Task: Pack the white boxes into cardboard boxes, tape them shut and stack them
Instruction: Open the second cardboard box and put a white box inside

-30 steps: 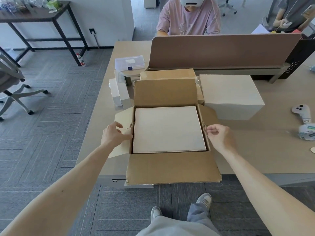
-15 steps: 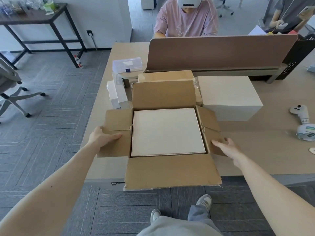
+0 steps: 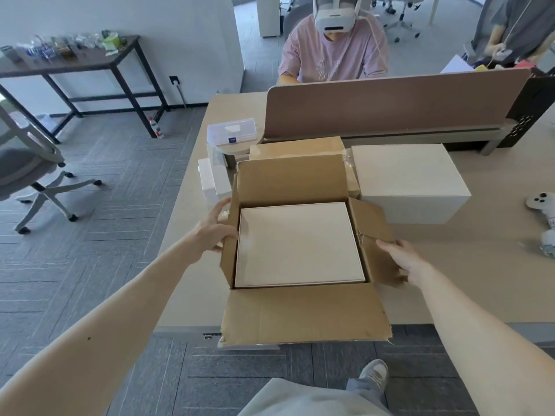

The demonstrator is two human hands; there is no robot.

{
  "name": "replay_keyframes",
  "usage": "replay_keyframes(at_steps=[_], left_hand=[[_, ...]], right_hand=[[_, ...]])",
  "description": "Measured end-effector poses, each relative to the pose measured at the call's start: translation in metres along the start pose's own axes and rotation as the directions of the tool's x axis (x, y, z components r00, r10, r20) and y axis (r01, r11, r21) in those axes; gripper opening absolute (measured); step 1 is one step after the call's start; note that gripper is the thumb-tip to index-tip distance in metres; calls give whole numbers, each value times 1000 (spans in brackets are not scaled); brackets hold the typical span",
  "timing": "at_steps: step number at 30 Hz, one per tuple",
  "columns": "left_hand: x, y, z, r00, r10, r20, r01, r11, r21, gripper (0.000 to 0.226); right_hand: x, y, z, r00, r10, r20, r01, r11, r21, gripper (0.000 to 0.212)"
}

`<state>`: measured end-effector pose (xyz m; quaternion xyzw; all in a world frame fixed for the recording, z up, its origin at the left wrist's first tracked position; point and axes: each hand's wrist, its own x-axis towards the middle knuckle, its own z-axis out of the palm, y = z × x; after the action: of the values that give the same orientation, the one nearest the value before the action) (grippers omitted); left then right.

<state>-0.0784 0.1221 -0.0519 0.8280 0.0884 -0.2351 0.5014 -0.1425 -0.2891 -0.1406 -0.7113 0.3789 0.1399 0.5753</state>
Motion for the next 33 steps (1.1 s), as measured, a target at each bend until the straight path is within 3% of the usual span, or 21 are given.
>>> replay_keyframes(at_steps=[5,15,19,22,24,27,29,31,33], left_hand=[[6,14,33,999,8,31,-14,981,193,98],[22,16,81,1000,10,8,-12,846,533,95],[30,12,91,1000,-3,4,0,775,632,94],[36,5,97,1000,1,-14,9,722,692,91],[39,-1,103,999,10,-40,23,661,750,86],[44,-13,109,996,36,-81,41,625,780,77],[46,-20,105,996,53,-74,24,633,774,79],[44,-23,98,995,90,-49,-21,651,759,77],[41,-25,84,991,122,-48,-42,641,767,65]], right_hand=[[8,3,-9,1000,22,15,-22,998,63,82],[33,17,-26,987,47,151,-77,977,198,87],[26,13,-31,986,8,164,-42,978,204,41],[23,4,-41,995,-46,87,21,961,275,31],[15,-10,-50,994,-98,55,75,942,326,12],[-1,-36,-58,955,-249,162,180,919,351,10],[-14,-54,-52,891,-338,305,229,912,341,19],[-23,-65,-35,825,-372,426,273,921,277,29],[-26,-65,-13,808,-363,463,318,932,175,28]])
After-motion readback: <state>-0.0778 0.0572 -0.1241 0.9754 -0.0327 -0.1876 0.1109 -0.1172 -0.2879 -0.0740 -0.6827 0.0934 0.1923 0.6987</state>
